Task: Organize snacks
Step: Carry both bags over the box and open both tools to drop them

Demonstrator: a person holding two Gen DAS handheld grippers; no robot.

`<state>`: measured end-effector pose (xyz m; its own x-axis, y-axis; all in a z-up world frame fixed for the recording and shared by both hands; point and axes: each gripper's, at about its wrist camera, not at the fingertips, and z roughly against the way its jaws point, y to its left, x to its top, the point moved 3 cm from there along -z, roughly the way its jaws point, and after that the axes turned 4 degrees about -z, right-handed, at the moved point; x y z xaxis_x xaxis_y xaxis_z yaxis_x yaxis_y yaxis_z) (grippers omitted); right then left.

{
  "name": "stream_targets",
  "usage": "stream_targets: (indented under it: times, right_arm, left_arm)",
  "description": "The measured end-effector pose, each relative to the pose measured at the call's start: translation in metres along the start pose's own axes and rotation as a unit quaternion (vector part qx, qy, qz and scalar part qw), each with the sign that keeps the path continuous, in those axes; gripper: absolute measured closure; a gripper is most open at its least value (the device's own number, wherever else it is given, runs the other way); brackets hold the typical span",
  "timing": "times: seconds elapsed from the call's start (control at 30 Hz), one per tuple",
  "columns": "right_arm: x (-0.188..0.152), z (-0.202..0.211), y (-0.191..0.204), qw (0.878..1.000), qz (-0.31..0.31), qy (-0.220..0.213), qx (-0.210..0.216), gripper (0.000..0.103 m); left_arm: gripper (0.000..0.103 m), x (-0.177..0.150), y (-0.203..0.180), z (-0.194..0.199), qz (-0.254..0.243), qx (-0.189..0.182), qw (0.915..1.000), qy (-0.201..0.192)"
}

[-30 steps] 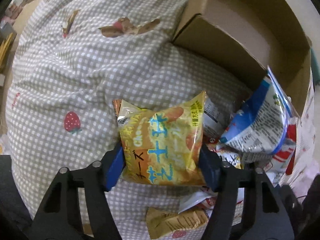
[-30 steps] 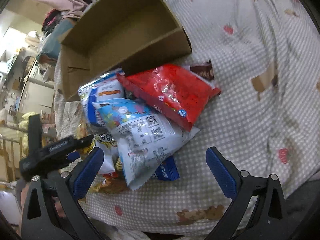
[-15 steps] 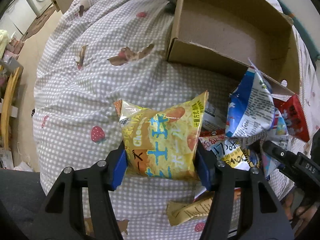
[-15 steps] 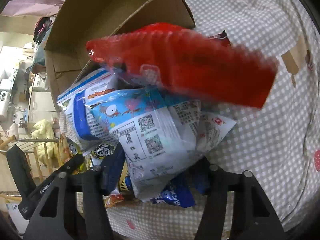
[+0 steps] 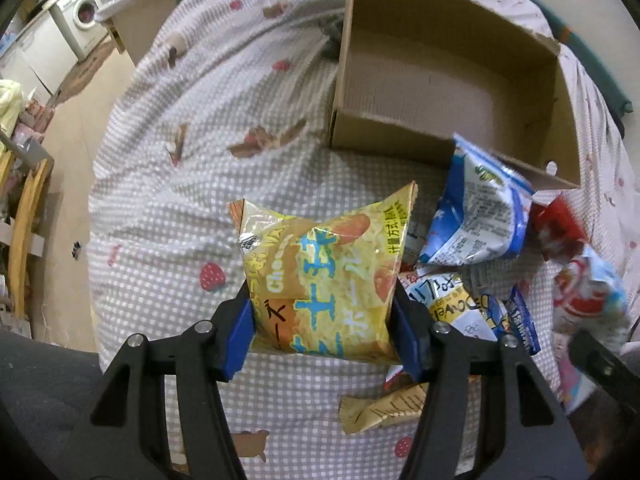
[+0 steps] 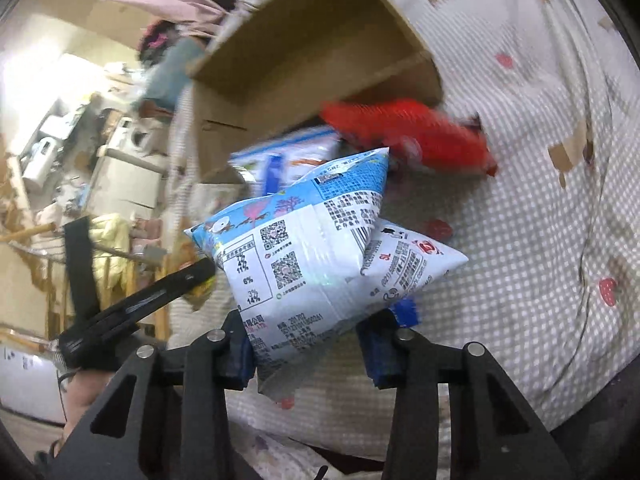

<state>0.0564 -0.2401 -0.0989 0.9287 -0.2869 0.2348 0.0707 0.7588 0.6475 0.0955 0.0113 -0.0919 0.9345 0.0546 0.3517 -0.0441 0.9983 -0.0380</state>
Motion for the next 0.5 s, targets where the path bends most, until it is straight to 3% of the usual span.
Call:
stream_targets:
  times: [0.27, 0.5]
  right_arm:
    - [0.014, 0.040, 0.025, 0.997, 0.044, -0.057, 0.030, 0.060]
    - [0.058, 0.048, 0.052, 0.990, 0.106, -0.092, 0.004, 0.060]
  left_arm:
    - [0.047, 0.013, -0.006, 0.023, -0.009, 0.004, 0.9985, -0.054]
    - [0.047, 0.057, -0.024, 0.054, -0.053, 0.007, 0.9923, -0.112]
